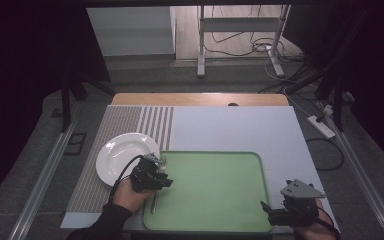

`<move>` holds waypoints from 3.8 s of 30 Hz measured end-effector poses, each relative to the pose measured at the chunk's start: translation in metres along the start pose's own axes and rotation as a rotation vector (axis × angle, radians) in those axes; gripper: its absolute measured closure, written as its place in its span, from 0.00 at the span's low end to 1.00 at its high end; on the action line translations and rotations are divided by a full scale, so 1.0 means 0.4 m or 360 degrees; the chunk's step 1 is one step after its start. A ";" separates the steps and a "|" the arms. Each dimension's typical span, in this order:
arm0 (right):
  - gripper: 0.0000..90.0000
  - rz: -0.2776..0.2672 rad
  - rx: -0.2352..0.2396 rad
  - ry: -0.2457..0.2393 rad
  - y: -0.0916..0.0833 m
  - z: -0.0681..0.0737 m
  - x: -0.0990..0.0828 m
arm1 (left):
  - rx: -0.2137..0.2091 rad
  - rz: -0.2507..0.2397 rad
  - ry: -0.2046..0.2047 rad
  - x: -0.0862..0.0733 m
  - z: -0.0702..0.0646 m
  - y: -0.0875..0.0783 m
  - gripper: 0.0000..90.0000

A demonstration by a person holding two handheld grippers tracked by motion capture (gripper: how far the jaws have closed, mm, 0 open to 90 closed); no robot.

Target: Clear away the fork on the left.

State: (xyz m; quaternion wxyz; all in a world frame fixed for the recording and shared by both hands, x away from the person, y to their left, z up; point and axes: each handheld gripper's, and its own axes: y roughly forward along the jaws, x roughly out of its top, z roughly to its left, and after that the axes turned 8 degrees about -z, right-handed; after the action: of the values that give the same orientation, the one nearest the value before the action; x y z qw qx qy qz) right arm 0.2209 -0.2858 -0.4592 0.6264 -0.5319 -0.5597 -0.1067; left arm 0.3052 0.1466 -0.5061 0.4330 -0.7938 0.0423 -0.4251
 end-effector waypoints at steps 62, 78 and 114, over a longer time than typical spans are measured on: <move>0.00 0.0003 0.0002 0.0031 0.000 -0.004 0.000 | 0.0171 -0.0419 -0.0009 -0.088 0.043 -0.160 0.00; 0.00 0.0008 0.0000 0.0023 0.001 -0.002 0.001 | 0.0263 -0.0409 0.0001 -0.132 0.022 -0.188 0.00; 0.00 0.0014 -0.0032 0.0035 0.001 -0.003 0.000 | 0.0393 -0.0387 -0.0081 -0.247 -0.021 -0.266 0.00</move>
State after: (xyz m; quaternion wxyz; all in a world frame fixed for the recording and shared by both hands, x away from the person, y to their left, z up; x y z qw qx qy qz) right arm 0.2218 -0.2867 -0.4591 0.6276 -0.5394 -0.5494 -0.1154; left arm 0.2045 0.2501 -0.4901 0.4735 -0.7442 -0.1177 -0.4561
